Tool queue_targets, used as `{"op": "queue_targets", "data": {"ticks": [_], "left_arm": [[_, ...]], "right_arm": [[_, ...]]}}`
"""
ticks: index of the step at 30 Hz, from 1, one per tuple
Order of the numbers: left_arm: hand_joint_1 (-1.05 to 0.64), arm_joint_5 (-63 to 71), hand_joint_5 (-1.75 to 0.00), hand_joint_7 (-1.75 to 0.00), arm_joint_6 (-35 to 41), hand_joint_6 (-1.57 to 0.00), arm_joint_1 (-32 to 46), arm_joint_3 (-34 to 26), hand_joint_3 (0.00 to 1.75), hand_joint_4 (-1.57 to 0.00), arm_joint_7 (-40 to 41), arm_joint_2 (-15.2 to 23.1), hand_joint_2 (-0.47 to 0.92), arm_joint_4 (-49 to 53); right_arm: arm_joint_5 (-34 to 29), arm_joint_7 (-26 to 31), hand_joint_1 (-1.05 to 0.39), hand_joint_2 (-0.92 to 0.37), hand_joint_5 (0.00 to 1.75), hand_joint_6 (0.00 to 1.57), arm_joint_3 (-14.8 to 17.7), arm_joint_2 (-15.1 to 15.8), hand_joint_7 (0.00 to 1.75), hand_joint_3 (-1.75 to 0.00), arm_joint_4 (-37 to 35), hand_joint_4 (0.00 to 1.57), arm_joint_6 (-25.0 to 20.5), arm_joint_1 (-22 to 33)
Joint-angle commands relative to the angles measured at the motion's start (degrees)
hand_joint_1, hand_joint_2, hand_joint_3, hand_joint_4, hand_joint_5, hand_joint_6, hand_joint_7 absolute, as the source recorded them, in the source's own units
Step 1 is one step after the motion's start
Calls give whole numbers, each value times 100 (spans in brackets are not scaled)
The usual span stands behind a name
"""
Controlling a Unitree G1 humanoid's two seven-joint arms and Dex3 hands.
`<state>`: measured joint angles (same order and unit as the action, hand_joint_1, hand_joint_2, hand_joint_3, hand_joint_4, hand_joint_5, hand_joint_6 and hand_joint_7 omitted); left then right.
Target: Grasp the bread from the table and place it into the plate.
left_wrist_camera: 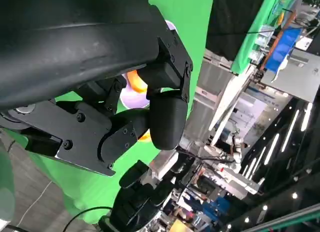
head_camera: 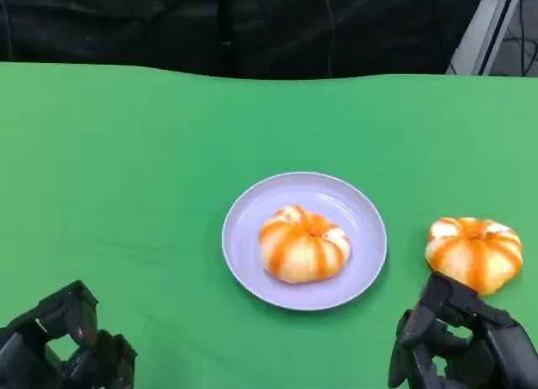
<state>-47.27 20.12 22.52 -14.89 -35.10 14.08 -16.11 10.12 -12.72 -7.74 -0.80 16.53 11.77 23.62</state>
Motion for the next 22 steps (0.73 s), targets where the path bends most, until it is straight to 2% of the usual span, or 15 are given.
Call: {"op": "queue_targets", "data": {"ticks": [1, 22], "left_arm": [[-15, 111, -175, -175, -9, -72, -60, 23, 102, -86, -13, 20, 63, 6], [-15, 354, -175, -175, -41, -72, 5, 25, 107, -86, 216, -102, 60, -208]], "right_arm": [[39, -17, -13, -55, 175, 70, 40, 74, 167, -124, 74, 84, 25, 63], [-49, 10, -13, -54, 175, 70, 0, 70, 166, -124, 179, 85, 28, 148]]}}
